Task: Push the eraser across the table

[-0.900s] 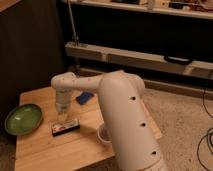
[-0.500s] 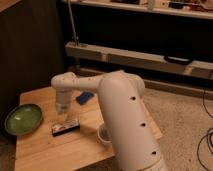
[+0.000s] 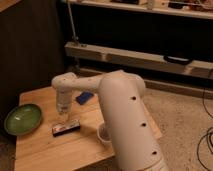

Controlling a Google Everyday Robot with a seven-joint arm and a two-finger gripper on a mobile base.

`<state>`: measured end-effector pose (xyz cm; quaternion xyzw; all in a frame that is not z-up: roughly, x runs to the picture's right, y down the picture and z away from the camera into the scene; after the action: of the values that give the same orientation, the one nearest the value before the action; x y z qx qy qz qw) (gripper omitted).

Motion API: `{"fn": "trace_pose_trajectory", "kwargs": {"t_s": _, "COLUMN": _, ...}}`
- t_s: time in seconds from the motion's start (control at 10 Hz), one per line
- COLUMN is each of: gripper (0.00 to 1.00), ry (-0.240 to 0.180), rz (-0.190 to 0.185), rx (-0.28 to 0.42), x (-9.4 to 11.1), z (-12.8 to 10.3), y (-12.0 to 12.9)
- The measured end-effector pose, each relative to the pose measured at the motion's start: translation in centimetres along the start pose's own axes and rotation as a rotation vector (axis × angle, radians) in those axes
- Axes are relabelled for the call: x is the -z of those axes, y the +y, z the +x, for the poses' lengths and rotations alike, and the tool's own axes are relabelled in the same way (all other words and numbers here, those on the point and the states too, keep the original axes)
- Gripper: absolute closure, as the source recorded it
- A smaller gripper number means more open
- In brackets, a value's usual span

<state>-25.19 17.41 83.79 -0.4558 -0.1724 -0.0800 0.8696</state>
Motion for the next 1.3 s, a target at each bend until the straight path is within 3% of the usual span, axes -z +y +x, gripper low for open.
{"fn": "trace_pose_trajectory", "kwargs": {"t_s": 0.2, "gripper": 1.0, "ry": 0.007, "rz": 0.127, "rx": -0.007, "x": 2.2, "z": 0.8, "y": -1.7}}
{"fn": "trace_pose_trajectory", "kwargs": {"t_s": 0.5, "gripper": 1.0, "ry": 0.015, "rz": 0.26, "rx": -0.005, "x": 4.7, "z": 3.1, "y": -6.6}}
{"fn": "trace_pose_trajectory", "kwargs": {"t_s": 0.6, "gripper": 1.0, "ry": 0.011, "rz": 0.281, "rx": -0.005, "x": 5.0, "z": 3.5, "y": -7.7}}
{"fn": "trace_pose_trajectory", "kwargs": {"t_s": 0.9, "gripper": 1.0, "ry": -0.008, "rz": 0.287, "rx": -0.001, "x": 5.2, "z": 3.8, "y": -8.7}}
{"fn": "trace_pose_trajectory", "kwargs": {"t_s": 1.1, "gripper": 1.0, "ry": -0.017, "rz": 0.275, "rx": 0.01, "x": 4.9, "z": 2.5, "y": -7.7}}
{"fn": "trace_pose_trajectory", "kwargs": {"t_s": 1.3, "gripper": 1.0, "ry": -0.037, "rz": 0.236, "rx": 0.014, "x": 3.5, "z": 0.7, "y": -5.7}}
